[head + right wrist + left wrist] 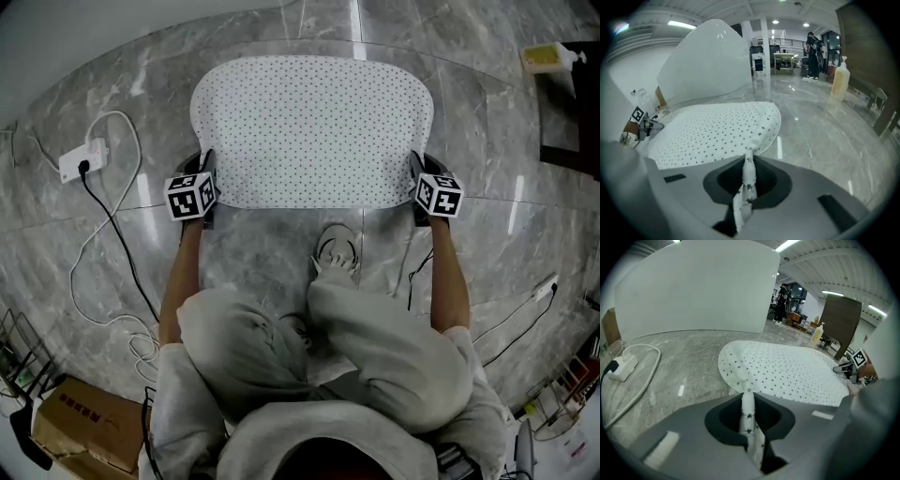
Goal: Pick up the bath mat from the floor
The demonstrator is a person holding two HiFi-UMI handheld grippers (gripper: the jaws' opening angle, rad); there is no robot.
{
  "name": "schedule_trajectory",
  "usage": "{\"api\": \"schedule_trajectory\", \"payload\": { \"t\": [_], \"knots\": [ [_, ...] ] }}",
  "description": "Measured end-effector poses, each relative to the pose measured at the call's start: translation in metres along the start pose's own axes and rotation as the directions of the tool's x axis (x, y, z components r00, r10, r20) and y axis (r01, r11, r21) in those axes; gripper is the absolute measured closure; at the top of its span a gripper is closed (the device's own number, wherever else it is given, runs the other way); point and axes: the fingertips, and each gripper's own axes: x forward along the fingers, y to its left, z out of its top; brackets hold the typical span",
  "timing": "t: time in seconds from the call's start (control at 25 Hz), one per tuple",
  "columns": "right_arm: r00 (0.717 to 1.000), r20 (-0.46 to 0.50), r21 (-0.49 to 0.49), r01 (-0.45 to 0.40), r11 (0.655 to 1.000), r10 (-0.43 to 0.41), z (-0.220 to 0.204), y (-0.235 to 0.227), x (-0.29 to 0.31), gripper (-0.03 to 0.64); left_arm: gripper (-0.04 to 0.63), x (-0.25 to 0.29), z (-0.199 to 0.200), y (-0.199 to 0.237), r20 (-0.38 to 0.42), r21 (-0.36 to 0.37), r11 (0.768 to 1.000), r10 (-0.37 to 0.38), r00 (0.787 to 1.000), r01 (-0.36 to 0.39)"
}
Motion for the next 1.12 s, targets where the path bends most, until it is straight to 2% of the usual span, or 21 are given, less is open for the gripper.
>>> {"api": "schedule_trajectory", "payload": {
  "t": [0.2, 0.4, 0.52, 0.64, 0.96, 1.12],
  "knots": [
    [1.000, 0.006, 0.012, -0.001, 1.000, 0.001, 0.000, 0.000, -0.001, 0.582, 0.551, -0.002, 0.000, 0.000, 0.002, 0.016, 1.000, 0.002, 1.000, -0.002],
    [0.999, 0.031, 0.052, 0.007, 0.999, -0.008, 0.005, 0.001, -0.008, 0.583, 0.555, -0.009, 0.004, -0.001, 0.017, -0.034, 0.999, 0.003, 1.000, -0.003],
    [0.998, 0.060, 0.050, -0.026, 0.998, 0.023, 0.023, 0.014, -0.016, 0.584, 0.557, -0.018, 0.019, -0.001, 0.015, -0.037, 0.999, 0.008, 1.000, -0.007],
    [0.997, 0.063, 0.055, -0.050, 0.997, 0.046, 0.040, 0.027, -0.039, 0.584, 0.557, -0.034, 0.036, -0.020, 0.009, -0.029, 0.999, -0.021, 1.000, 0.021],
    [0.989, 0.085, 0.062, -0.128, 0.990, 0.123, 0.107, 0.082, -0.106, 0.584, 0.558, -0.095, 0.093, -0.077, 0.031, -0.096, 0.991, -0.086, 0.996, 0.089],
    [0.981, 0.087, 0.041, -0.175, 0.984, 0.171, 0.143, 0.116, -0.143, 0.584, 0.560, -0.132, 0.127, -0.107, 0.026, -0.079, 0.990, -0.113, 0.993, 0.115]
  ]
}}
